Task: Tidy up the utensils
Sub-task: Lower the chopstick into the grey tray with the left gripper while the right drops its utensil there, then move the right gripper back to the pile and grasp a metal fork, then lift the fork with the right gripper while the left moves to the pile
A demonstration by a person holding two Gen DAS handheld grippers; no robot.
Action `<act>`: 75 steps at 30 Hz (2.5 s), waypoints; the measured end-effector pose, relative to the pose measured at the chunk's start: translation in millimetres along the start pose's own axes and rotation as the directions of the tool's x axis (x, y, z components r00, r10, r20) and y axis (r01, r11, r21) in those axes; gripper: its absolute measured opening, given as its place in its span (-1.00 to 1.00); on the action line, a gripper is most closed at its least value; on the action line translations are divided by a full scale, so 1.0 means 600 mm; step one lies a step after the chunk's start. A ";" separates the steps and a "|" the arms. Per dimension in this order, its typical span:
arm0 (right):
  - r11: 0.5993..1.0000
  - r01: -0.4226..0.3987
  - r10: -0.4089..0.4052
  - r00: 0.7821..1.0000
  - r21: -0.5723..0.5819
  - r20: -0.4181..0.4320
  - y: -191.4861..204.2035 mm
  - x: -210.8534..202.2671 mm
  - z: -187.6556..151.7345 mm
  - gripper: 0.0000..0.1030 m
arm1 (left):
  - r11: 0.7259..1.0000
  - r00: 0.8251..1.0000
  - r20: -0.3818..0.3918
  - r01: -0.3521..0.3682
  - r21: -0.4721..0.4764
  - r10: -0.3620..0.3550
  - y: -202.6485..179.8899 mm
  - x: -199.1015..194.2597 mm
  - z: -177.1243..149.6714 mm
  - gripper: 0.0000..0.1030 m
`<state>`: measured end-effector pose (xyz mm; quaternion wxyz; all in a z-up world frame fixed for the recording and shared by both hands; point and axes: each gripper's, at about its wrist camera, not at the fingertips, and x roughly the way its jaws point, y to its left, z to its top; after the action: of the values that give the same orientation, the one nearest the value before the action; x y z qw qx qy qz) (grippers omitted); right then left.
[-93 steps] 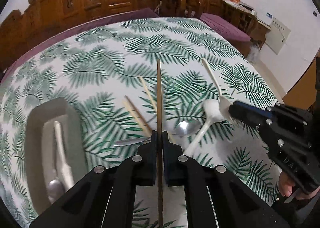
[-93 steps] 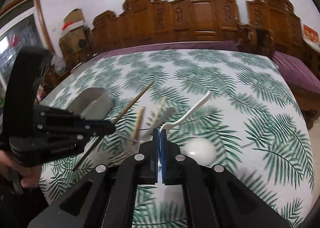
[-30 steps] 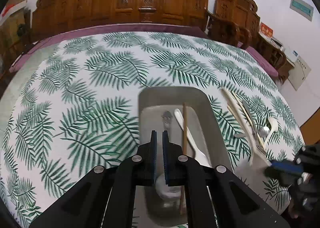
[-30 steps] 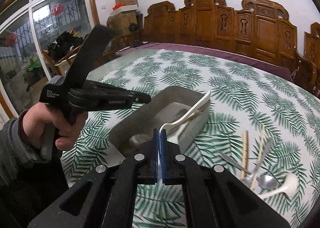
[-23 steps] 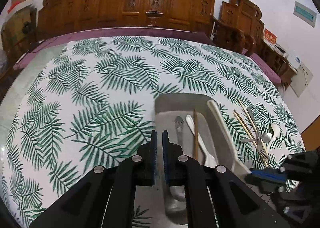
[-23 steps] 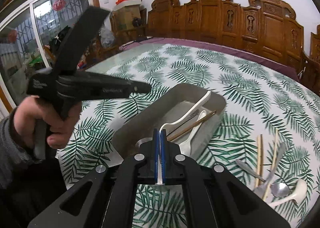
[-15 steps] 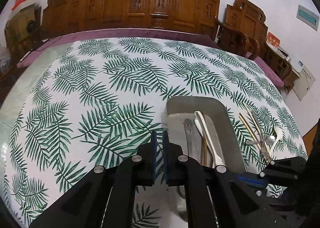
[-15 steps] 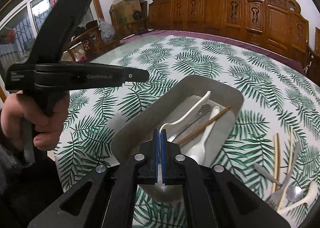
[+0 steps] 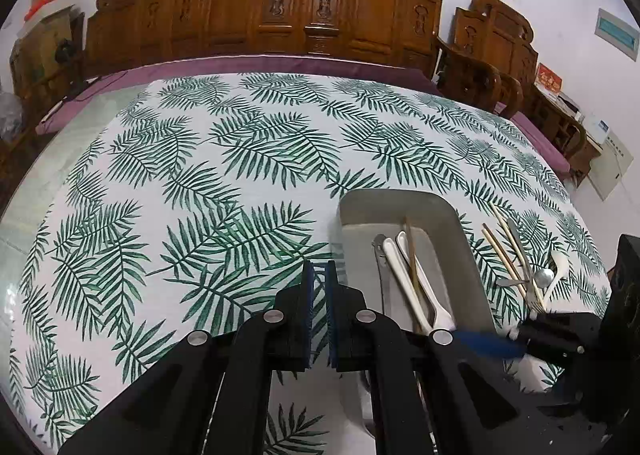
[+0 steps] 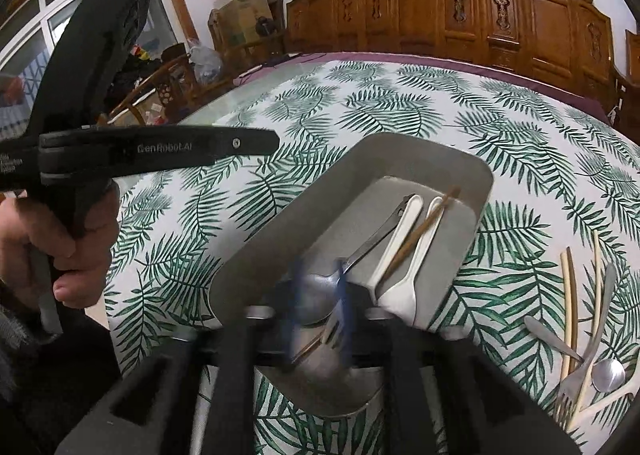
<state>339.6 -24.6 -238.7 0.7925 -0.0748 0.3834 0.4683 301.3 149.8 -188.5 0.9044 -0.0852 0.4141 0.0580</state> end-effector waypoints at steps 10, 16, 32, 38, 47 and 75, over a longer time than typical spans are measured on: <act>0.997 0.058 -0.061 0.996 0.044 0.072 -0.049 -0.098 -0.005 -0.23 | 0.998 0.998 0.030 0.049 0.032 -0.050 -0.043 -0.011 -0.001 -0.62; 0.977 0.209 -0.211 0.975 0.037 0.069 -0.119 -0.177 -0.026 -0.24 | 0.993 0.995 0.038 0.094 0.072 -0.097 -0.085 -0.017 -0.004 -0.42; 0.917 0.343 -0.330 0.939 0.204 -0.097 -0.235 -0.128 -0.110 -0.27 | 0.980 0.986 0.025 0.158 0.119 -0.162 -0.158 -0.016 -0.017 -0.26; 0.902 0.382 -0.359 0.922 0.201 -0.143 -0.234 -0.097 -0.113 -0.28 | 0.977 0.985 0.023 0.168 0.133 -0.173 -0.172 -0.017 -0.020 -0.26; 0.880 0.413 -0.389 0.910 0.232 -0.144 -0.251 -0.083 -0.106 -0.34 | 0.973 0.984 0.016 0.174 0.153 -0.179 -0.188 -0.017 -0.026 -0.26; 0.868 0.381 -0.363 0.925 0.319 -0.115 -0.291 -0.118 -0.111 -0.91 | 0.964 0.982 -0.001 0.187 0.191 -0.190 -0.217 -0.012 -0.037 -0.26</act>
<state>424.6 -200.8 -279.1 0.8587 -0.0231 0.4559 0.2327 302.8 17.7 -183.3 0.9132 -0.0368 0.4001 -0.0673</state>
